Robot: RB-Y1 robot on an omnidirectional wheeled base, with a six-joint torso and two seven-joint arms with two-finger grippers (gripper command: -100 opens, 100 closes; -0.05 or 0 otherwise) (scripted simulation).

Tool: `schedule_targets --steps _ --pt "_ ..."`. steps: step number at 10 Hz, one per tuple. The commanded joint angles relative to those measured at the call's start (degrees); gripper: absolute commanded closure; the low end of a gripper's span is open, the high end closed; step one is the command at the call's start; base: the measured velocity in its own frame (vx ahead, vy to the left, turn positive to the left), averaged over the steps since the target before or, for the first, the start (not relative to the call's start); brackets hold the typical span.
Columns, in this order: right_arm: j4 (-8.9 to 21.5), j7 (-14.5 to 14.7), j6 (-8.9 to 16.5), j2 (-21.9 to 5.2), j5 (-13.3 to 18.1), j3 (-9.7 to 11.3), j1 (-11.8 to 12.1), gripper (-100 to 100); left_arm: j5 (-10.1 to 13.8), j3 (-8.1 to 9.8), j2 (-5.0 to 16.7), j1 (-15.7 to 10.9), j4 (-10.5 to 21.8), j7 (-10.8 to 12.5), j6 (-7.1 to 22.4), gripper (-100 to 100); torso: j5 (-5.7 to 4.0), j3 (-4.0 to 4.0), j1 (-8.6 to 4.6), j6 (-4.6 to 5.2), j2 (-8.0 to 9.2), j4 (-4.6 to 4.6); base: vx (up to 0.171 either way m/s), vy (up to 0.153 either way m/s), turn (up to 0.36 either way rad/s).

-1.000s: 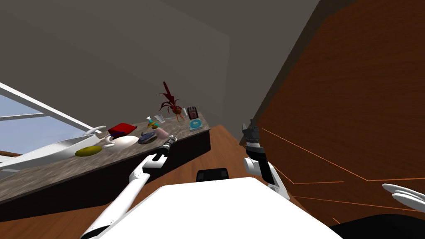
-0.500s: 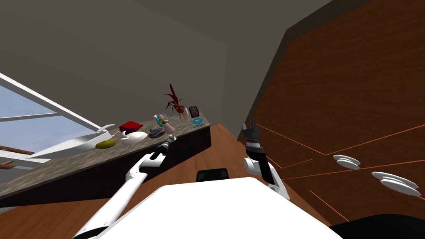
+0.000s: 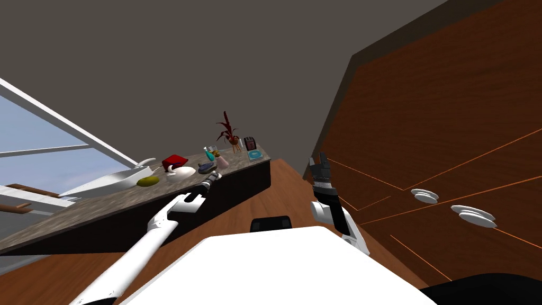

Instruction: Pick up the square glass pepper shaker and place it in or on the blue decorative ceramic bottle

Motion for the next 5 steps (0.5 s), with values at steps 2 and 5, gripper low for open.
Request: schedule_targets --steps 2,5 --pt "0.0 0.0 0.0 0.0 0.0 0.0 0.0 0 0.0 -0.74 4.41 0.53 -0.47 3.1 1.05 100 -0.01 -0.06 -0.03 0.0 -0.09 -0.03 0.035 0.085 0.005" --pt "0.0 0.0 0.0 -0.01 0.0 -0.01 0.02 0 -0.33 -1.37 8.45 1.01 -0.67 5.79 1.68 100 0.0 -0.3 0.12 0.03 -0.5 -0.13 0.1 0.112 0.014"
